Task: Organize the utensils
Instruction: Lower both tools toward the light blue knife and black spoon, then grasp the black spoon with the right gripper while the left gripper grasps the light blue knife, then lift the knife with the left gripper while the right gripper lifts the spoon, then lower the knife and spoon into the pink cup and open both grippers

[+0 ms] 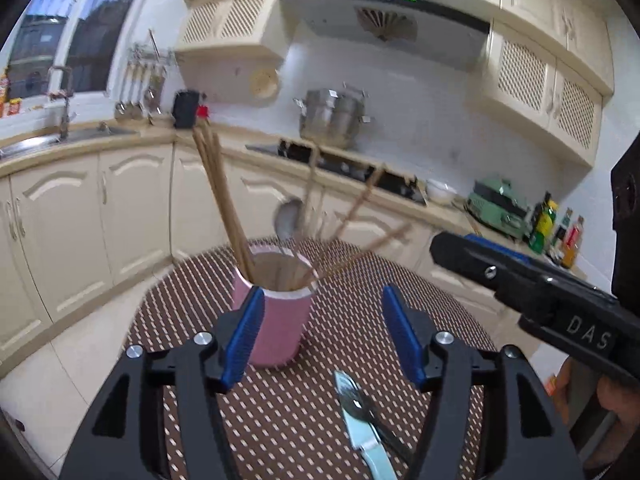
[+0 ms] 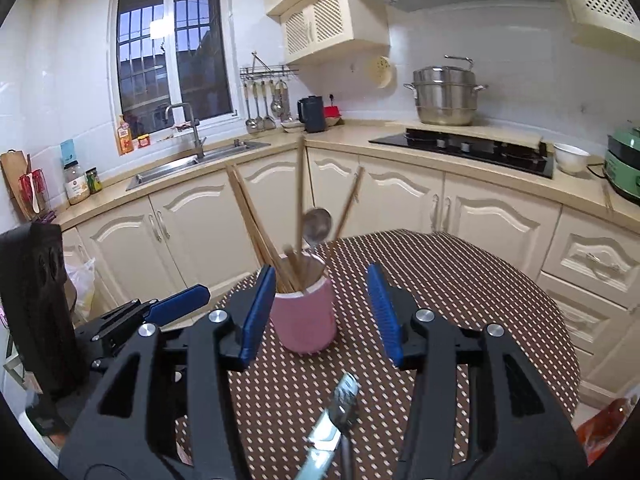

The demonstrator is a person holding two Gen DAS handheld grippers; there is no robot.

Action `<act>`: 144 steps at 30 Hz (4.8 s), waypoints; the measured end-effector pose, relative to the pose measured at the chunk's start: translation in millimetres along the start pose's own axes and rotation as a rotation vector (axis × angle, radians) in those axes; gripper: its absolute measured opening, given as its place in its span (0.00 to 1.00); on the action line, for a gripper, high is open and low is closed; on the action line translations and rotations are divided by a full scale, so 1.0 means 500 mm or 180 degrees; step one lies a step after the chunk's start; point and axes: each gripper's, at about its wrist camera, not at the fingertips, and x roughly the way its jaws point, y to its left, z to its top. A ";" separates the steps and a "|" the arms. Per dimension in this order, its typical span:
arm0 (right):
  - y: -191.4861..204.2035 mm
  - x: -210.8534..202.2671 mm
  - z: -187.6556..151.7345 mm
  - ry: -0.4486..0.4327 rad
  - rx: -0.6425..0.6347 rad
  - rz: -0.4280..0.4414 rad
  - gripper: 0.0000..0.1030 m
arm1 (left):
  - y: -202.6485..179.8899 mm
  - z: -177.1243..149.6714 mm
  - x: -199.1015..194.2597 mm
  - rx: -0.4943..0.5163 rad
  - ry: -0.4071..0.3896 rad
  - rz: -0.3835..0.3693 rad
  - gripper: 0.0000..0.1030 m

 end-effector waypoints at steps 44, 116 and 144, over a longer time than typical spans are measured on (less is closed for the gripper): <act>-0.075 0.186 -0.233 0.1865 -0.0245 -0.0203 0.21 | -0.025 -0.161 0.186 0.0253 0.1757 0.0367 0.58; -0.079 0.057 -0.085 0.0293 0.0540 0.0779 0.12 | -0.061 -0.051 0.008 0.0343 0.0396 0.0017 0.23; 0.008 0.082 0.036 -0.0701 0.0419 0.1094 0.12 | 0.019 0.102 -0.077 0.0171 -0.0625 -0.0009 0.23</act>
